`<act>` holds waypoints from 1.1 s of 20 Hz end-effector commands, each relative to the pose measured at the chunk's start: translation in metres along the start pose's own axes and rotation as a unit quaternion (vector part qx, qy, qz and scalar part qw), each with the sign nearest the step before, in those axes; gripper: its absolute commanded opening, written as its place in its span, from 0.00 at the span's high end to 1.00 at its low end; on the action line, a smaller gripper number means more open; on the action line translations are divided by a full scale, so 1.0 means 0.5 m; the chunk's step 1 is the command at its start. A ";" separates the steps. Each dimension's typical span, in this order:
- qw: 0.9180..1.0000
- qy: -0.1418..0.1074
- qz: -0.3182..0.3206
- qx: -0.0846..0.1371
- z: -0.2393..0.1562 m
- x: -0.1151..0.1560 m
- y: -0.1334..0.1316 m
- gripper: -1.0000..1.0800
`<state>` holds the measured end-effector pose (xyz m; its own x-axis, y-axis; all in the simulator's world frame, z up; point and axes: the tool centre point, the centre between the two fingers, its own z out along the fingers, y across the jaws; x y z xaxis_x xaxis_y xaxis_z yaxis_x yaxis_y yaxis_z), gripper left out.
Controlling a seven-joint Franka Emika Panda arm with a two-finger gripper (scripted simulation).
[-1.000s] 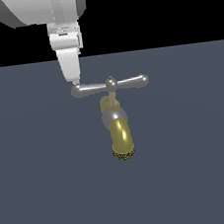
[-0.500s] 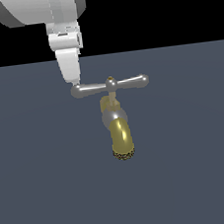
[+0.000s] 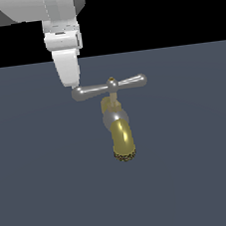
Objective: Turn on the faucet by rotating a designated handle.
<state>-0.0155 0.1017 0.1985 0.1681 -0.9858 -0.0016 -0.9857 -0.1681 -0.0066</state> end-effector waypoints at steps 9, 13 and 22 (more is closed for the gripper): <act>1.000 0.001 0.001 -0.003 -0.001 -0.005 0.072 1.00; 1.000 0.001 0.001 -0.003 -0.001 -0.007 0.097 1.00; 1.000 0.000 -0.001 -0.002 -0.002 0.014 0.126 1.00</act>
<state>-0.0726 0.0977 0.1994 0.1867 -0.9824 -0.0035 -0.9824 -0.1866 -0.0076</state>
